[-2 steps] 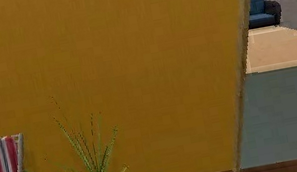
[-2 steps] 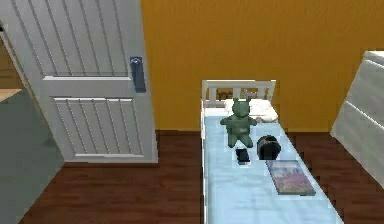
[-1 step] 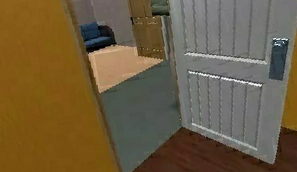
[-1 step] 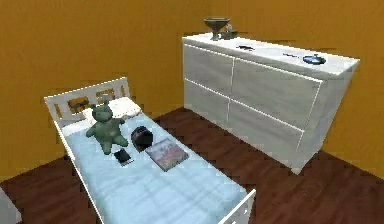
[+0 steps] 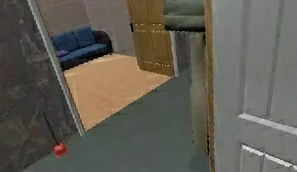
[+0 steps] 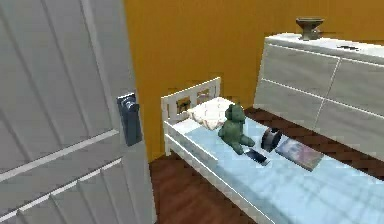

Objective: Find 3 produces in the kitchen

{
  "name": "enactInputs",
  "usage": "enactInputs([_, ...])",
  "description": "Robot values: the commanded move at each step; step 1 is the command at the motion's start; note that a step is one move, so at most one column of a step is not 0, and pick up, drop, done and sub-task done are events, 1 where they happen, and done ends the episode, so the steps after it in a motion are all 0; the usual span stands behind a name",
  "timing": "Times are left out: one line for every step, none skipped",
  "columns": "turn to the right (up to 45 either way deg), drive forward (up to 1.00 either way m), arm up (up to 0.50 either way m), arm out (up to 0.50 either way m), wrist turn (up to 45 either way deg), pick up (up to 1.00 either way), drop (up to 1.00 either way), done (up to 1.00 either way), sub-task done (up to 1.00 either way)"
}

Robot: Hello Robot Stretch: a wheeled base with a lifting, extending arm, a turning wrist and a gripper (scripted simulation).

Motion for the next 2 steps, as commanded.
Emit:
enactInputs([6.0, 0.00, 0.00, 0.00, 0.0, 0.00, 0.00, 0.00, 0.00])
enactInputs([0.0, 0.55, 0.00, 0.00, 0.0, 0.00, 0.00, 0.00, 0.00])
